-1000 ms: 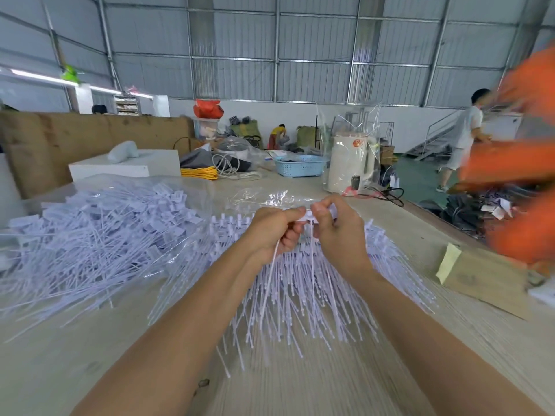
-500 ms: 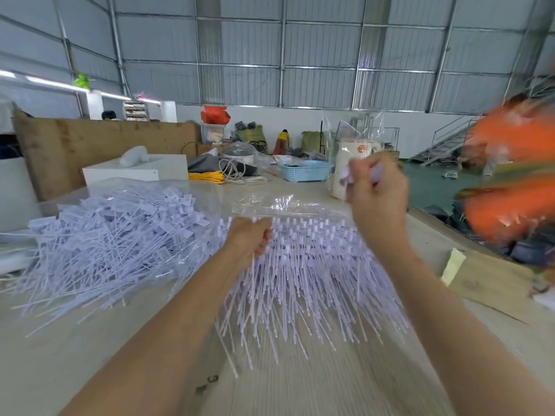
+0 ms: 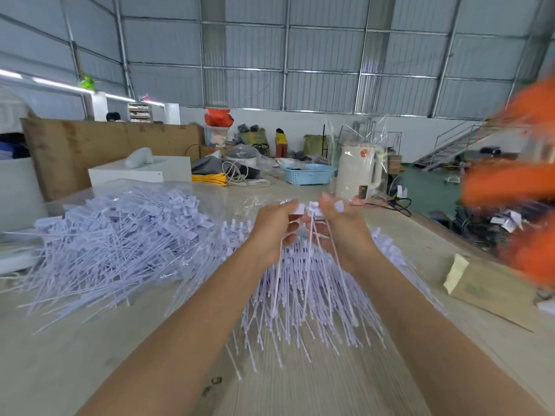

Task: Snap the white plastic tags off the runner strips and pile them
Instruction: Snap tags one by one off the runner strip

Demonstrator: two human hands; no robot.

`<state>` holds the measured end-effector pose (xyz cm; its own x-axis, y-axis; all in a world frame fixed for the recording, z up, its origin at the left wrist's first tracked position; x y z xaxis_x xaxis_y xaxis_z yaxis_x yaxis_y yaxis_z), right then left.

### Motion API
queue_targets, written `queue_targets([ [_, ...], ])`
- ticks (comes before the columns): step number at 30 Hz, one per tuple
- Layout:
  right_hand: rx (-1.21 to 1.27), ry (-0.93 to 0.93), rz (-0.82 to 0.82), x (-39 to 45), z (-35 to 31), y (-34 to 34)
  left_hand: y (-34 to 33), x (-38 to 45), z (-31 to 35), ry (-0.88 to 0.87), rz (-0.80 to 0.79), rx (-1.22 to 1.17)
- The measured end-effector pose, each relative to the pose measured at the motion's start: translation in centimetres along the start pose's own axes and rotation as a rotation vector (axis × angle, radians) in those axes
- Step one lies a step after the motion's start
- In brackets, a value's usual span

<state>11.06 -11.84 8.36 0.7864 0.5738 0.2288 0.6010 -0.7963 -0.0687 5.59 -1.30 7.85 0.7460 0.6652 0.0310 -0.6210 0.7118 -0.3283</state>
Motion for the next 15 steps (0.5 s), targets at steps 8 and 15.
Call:
queue_targets([
  [8,0.022,0.131,0.091,0.9,-0.7,-4.8,-0.2,-0.4,2.0,-0.148,0.019,-0.146],
  [15,-0.114,0.331,0.178,0.9,-1.9,-6.6,-1.0,-1.5,3.3,-0.283,-0.079,-0.12],
])
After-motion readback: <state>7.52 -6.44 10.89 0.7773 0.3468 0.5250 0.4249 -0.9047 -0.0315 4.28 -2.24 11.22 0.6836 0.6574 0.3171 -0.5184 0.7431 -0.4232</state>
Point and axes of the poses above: each hand's wrist, its own x-axis towards the middle knuckle, its own y-axis out of the back of the hand, z = x × y, the point moved 3 cm from there along x, towards the middle knuckle, and after that the axes turned 6 degrees about -x, right-handed, at the moved point
